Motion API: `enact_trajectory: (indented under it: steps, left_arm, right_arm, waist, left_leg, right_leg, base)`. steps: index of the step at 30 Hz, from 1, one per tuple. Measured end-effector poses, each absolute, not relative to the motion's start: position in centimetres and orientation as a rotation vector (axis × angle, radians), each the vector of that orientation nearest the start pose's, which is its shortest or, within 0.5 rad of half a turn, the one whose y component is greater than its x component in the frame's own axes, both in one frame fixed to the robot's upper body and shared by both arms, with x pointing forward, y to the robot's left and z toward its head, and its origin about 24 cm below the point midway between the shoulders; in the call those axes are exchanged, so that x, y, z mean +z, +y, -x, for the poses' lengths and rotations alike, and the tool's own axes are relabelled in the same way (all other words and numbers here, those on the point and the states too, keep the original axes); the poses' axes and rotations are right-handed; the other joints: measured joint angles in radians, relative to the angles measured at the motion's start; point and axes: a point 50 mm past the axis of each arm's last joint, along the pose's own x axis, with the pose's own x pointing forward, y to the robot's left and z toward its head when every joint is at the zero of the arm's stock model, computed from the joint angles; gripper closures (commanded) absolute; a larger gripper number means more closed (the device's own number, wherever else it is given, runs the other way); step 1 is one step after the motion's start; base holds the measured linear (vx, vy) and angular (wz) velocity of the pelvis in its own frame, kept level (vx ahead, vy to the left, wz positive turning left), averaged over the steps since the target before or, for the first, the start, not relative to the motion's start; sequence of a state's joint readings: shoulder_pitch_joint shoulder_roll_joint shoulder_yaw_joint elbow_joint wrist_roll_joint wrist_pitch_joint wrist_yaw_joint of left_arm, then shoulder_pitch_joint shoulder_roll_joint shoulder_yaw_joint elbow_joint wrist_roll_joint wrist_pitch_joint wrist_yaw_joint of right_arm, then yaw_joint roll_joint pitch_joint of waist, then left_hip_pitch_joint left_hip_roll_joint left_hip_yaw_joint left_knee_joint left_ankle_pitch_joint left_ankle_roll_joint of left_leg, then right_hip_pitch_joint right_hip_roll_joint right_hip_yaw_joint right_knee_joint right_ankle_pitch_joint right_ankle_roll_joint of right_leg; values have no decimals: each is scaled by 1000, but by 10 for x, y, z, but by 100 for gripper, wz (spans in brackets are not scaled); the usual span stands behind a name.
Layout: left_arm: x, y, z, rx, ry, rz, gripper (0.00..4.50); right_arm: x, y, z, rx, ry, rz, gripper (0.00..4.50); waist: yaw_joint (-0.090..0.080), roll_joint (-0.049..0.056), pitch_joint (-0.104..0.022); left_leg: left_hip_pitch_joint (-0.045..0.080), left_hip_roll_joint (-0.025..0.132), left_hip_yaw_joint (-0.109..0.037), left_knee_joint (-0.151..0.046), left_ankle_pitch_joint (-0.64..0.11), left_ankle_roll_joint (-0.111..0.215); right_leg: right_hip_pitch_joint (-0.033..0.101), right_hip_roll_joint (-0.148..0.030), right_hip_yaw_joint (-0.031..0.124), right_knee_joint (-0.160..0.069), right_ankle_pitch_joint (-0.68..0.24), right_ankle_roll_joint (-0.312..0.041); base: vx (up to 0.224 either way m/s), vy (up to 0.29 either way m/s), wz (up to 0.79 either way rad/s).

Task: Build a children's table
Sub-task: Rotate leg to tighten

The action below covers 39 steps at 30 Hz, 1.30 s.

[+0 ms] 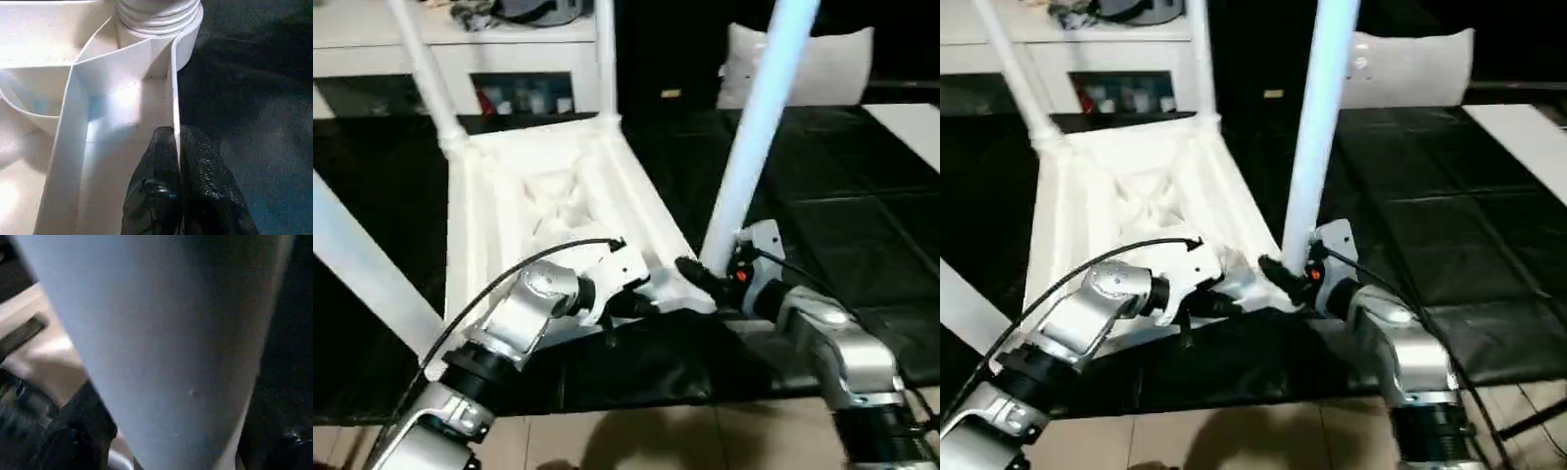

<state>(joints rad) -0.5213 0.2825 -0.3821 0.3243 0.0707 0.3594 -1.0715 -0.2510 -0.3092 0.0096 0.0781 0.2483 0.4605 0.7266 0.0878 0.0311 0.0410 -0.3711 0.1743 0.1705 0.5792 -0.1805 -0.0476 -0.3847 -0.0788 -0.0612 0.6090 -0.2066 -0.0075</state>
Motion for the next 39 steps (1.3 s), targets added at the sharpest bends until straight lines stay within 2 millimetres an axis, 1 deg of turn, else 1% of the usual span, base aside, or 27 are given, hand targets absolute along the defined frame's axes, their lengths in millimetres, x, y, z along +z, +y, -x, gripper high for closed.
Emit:
enact_trajectory:
  steps: [1, 2, 6, 8, 9, 10, 13, 15, 17, 18, 19, 20, 22, 25, 27, 30, 33, 35, 37, 39]
  left_arm:
    - [51, 88, -297, -1335, 481, -432, 450]
    - [52, 91, -297, -1349, 480, -441, 450]
    - [51, 98, -294, -1413, 476, -490, 450]
    - [52, 104, -293, -1461, 479, -518, 450]
    - [52, 106, -292, -1478, 480, -527, 450]
    - [53, 107, -291, -1502, 480, -542, 450]
    - [53, 115, -288, -1577, 493, -580, 450]
    - [54, 119, -287, -1614, 501, -600, 450]
    - [55, 120, -286, -1652, 504, -621, 450]
    - [55, 119, -285, -1666, 505, -625, 450]
    - [55, 119, -284, -1685, 505, -627, 450]
    - [55, 119, -283, -1696, 506, -629, 450]
    - [55, 118, -282, -1720, 506, -626, 450]
    - [55, 116, -281, -1749, 509, -626, 450]
    - [55, 114, -280, -1762, 509, -628, 450]
    - [55, 114, -279, -1776, 508, -631, 450]
    - [55, 114, -279, -1780, 504, -634, 450]
    - [55, 114, -279, -1781, 503, -635, 450]
    - [55, 114, -279, -1780, 503, -635, 450]
    - [55, 114, -279, -1780, 504, -634, 450]
  right_arm:
    - [58, -168, -281, 793, 315, -23, 86]
    - [59, -171, -279, 818, 317, -14, 86]
    - [64, -181, -274, 925, 325, 37, 43]
    - [67, -187, -271, 1000, 342, 67, 37]
    - [68, -188, -269, 1027, 347, 75, 17]
    - [69, -190, -268, 1066, 352, 97, 7]
    - [75, -201, -261, 1186, 387, 180, 7]
    - [77, -203, -259, 1236, 390, 184, 7]
    - [77, -200, -256, 1295, 387, 156, 39]
    - [77, -199, -255, 1315, 388, 147, 39]
    - [77, -198, -254, 1341, 390, 137, 53]
    - [76, -197, -253, 1359, 393, 130, 53]
    - [75, -193, -250, 1403, 395, 103, 80]
    - [73, -189, -247, 1457, 414, 76, 89]
    - [72, -188, -246, 1473, 418, 62, 120]
    - [70, -184, -244, 1505, 418, 38, 135]
    - [69, -182, -244, 1520, 417, 22, 164]
    - [69, -181, -244, 1530, 419, 15, 169]
    - [68, -181, -244, 1530, 426, 0, 195]
    - [68, -181, -243, 1534, 431, -8, 209]
  waist:
    - [5, 0, 0]
    - [6, 0, 0]
    - [6, 1, 1]
    - [9, 1, 1]
    - [10, 1, 1]
    - [13, 1, 1]
    - [24, 1, 1]
    - [28, 1, 1]
    - [31, 1, 1]
    - [31, 1, 1]
    - [32, 0, 1]
    - [32, 0, 1]
    - [34, 0, 1]
    - [37, 0, 1]
    - [37, 0, 1]
    - [37, 0, 1]
    - [38, 0, 1]
    - [39, 0, 1]
    - [39, 0, 0]
    - [39, 0, 0]
  left_leg:
    - [0, 0, 0, 0, 0, 0]
    - [0, 0, 0, 0, 0, 0]
    - [0, 0, 0, 1, 0, 0]
    - [1, 0, 0, 1, 0, 0]
    - [1, 0, 0, 2, 0, 0]
    - [1, 0, 0, 2, 0, 0]
    - [1, 0, 1, 2, 0, 0]
    - [1, 0, 1, 2, 0, 0]
    - [1, 0, 1, 2, 0, 0]
    - [1, 0, 1, 2, 0, 0]
    - [1, 0, 1, 3, 0, 0]
    - [1, 0, 1, 3, 0, 0]
    - [1, 0, 2, 4, 0, 0]
    - [1, 0, 2, 4, 0, 0]
    - [1, 0, 2, 5, 0, 0]
    - [1, 0, 2, 5, 0, 0]
    - [1, 0, 2, 5, 0, 0]
    - [1, 0, 2, 5, 0, 1]
    - [1, 0, 2, 5, 0, 1]
    - [1, 0, 2, 5, 0, 1]
  right_leg:
    - [0, 0, 0, 0, 0, 0]
    - [0, 0, 0, 0, 0, 0]
    - [1, -1, 0, 0, 0, 0]
    - [2, -1, 0, 0, 0, 0]
    - [2, -1, 0, 0, 0, 0]
    - [2, -1, 0, 0, 0, 0]
    - [2, -2, 0, 0, 0, 0]
    - [2, -2, -1, 0, 0, 0]
    - [2, -2, -1, 0, 0, 0]
    - [2, -2, -1, 0, 0, 0]
    - [2, -2, -1, 0, 0, 0]
    - [2, -2, -1, 0, 0, 0]
    - [3, -3, -1, 1, 0, 0]
    - [3, -3, -1, 1, 0, 0]
    - [3, -3, -1, 1, 0, -1]
    - [3, -3, -1, 2, 0, -1]
    - [3, -4, -1, 2, 0, -1]
    - [3, -4, -2, 2, 0, -1]
    - [3, -4, -2, 2, 0, -1]
    - [3, -4, -2, 2, 0, -1]
  base:
    - [0, 0, 0]
    - [0, 0, 0]
    - [0, 0, 0]
    - [0, 0, 0]
    - [0, 0, 0]
    - [0, 0, 0]
    - [0, 0, 0]
    - [0, 0, 0]
    - [0, 0, 0]
    - [0, 0, 0]
    - [0, 0, 0]
    - [0, 0, 0]
    - [0, 0, 0]
    - [0, 0, 0]
    - [0, 0, 0]
    - [0, 0, 0]
    - [0, 0, 0]
    - [0, 0, 0]
    - [0, 0, 0]
    - [0, 0, 0]
